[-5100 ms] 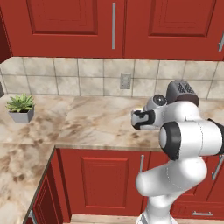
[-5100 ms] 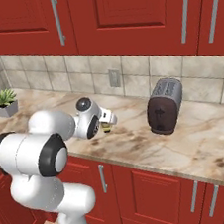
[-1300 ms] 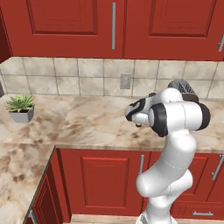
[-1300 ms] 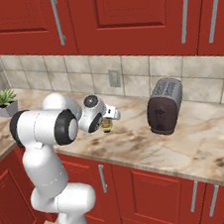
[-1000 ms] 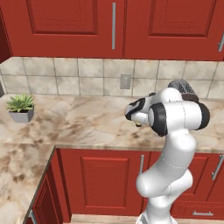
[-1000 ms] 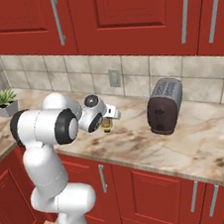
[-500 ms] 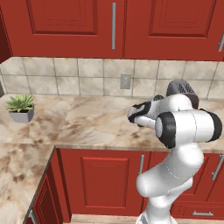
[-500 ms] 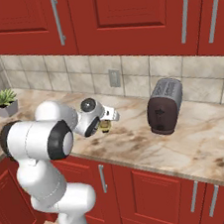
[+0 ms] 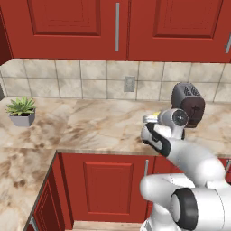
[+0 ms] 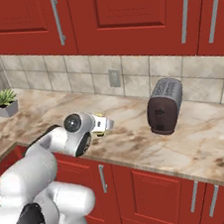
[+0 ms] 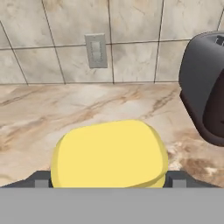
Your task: Place the condiment bottle and mustard from the counter to the top shelf of the fridge. If the existing items in the fridge are on the top shelf, move them to other shelves.
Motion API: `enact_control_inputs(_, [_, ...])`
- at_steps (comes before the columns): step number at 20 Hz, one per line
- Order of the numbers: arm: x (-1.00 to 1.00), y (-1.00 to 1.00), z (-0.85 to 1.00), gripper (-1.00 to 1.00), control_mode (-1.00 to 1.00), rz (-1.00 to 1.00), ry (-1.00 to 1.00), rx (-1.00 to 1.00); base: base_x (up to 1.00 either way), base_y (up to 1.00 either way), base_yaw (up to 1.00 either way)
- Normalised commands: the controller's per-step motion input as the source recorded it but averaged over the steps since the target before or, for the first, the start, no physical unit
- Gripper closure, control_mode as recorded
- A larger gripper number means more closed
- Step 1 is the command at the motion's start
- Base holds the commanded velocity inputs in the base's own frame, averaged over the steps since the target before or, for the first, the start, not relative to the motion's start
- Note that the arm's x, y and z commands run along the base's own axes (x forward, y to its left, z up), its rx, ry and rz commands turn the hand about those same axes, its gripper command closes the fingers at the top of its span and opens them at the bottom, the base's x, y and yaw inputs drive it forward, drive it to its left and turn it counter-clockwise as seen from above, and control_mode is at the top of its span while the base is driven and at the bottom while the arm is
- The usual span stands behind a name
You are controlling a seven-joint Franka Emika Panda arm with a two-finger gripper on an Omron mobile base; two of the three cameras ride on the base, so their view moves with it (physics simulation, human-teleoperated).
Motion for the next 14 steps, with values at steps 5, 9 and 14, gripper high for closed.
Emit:
enact_control_inputs(5, [-1.0,0.14,1.0,1.0,-1.0,-0.07,0.0,0.0,0.0,0.0,0.0])
enact_control_inputs(9, [-1.0,0.13,1.0,1.0,-1.0,-0.03,0.0,0.0,0.0,0.0,0.0])
enact_control_inputs(14, [-1.0,0.07,1.0,1.0,-1.0,0.0,0.0,0.01,0.0,0.0,0.0])
